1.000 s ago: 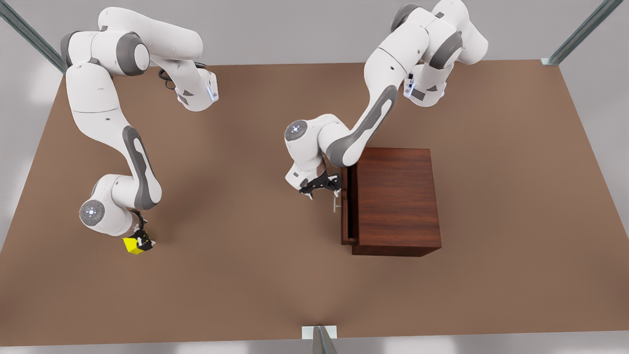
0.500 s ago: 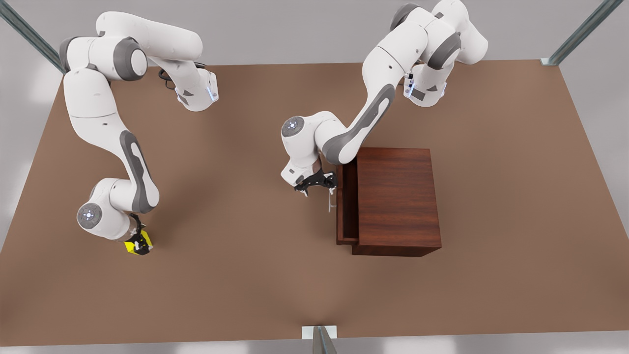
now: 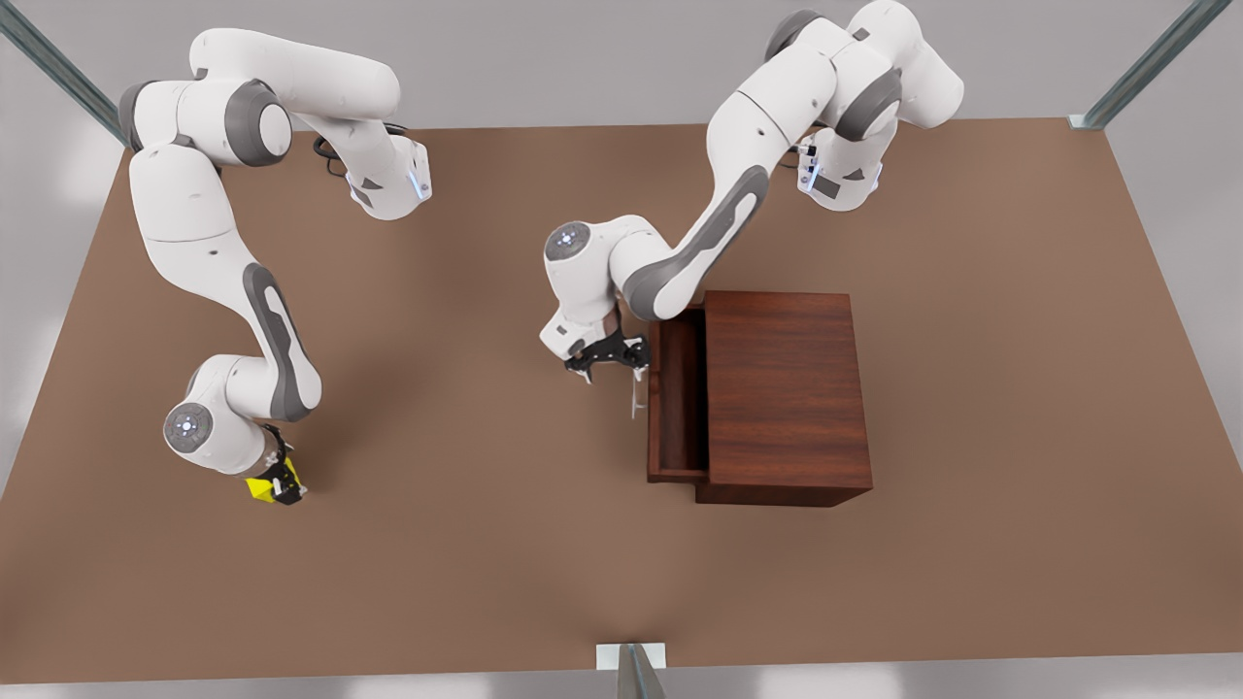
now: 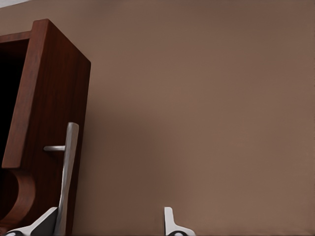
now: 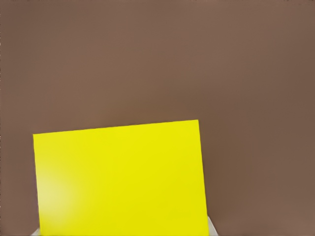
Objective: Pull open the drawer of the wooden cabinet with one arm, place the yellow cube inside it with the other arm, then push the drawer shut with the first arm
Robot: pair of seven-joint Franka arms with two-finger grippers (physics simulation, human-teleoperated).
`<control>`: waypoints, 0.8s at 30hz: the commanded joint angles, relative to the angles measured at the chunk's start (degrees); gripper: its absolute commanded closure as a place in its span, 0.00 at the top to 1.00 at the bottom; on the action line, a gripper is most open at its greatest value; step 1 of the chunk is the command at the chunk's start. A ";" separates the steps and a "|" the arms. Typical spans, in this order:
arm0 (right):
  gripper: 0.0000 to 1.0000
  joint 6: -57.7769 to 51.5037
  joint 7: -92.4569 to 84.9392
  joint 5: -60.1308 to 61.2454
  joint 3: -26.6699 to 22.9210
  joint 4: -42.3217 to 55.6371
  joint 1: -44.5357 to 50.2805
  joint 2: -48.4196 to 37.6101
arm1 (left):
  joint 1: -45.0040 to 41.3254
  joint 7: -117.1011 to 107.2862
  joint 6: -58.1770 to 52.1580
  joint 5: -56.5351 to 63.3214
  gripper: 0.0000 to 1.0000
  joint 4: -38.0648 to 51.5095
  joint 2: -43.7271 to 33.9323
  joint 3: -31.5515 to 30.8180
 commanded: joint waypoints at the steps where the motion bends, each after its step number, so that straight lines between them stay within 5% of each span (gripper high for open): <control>1: 1.00 0.30 0.12 -0.02 0.00 0.06 -0.22 -0.16 | -0.19 -0.29 1.46 0.02 1.00 0.04 -0.01 -0.05; 8: 1.00 0.30 -0.15 -0.11 0.88 0.24 -1.45 -0.25 | -1.25 -0.29 1.46 0.02 1.00 0.92 0.34 -0.14; 13: 0.90 0.30 -0.15 -0.11 1.06 0.50 -2.15 -0.34 | -1.34 1.90 0.76 -0.07 1.00 0.83 -0.10 0.03; 21: 0.73 0.30 0.11 -0.02 1.14 0.50 -2.15 -0.43 | -0.99 13.50 -17.34 -5.08 1.00 0.92 -9.50 -0.93; 24: 0.70 -0.57 0.56 0.60 1.23 0.41 -2.15 -1.83 | 17.19 33.52 -29.12 -17.81 1.00 0.57 -21.36 -0.76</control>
